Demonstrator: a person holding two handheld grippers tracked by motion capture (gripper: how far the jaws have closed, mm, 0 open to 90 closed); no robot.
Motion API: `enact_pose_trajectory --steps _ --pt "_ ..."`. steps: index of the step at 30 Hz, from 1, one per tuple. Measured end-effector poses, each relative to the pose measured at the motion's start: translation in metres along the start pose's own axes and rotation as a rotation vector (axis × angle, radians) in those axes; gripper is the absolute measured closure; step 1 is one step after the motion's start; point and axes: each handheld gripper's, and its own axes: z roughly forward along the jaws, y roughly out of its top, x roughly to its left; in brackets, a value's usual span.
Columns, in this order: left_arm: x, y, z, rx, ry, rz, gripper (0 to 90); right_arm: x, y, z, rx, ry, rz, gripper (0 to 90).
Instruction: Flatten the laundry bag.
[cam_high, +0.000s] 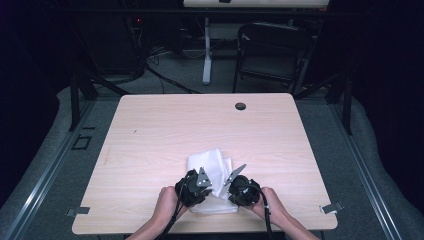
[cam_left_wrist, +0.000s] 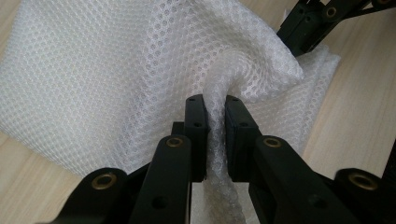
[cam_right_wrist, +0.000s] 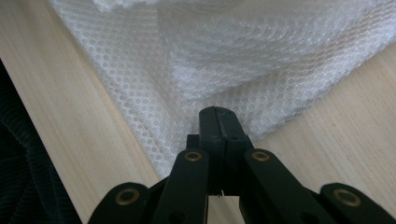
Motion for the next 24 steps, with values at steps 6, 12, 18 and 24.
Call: enact_pose_trajectory --steps 6,12,18,24 --pt "0.001 0.0 -0.003 -0.011 0.003 0.008 81.4 -0.001 -0.001 -0.002 0.017 0.0 0.007 90.0" --pt "0.005 -0.002 -0.007 -0.025 0.008 -0.009 80.8 -0.002 -0.002 -0.001 0.015 0.003 0.022 90.0" --pt "0.008 -0.005 -0.013 -0.04 0.017 -0.031 80.8 -0.002 -0.002 -0.002 0.027 -0.006 0.025 90.0" --pt "0.013 -0.008 -0.017 -0.067 0.025 -0.061 81.0 -0.004 -0.003 -0.003 0.028 -0.016 0.032 90.0"
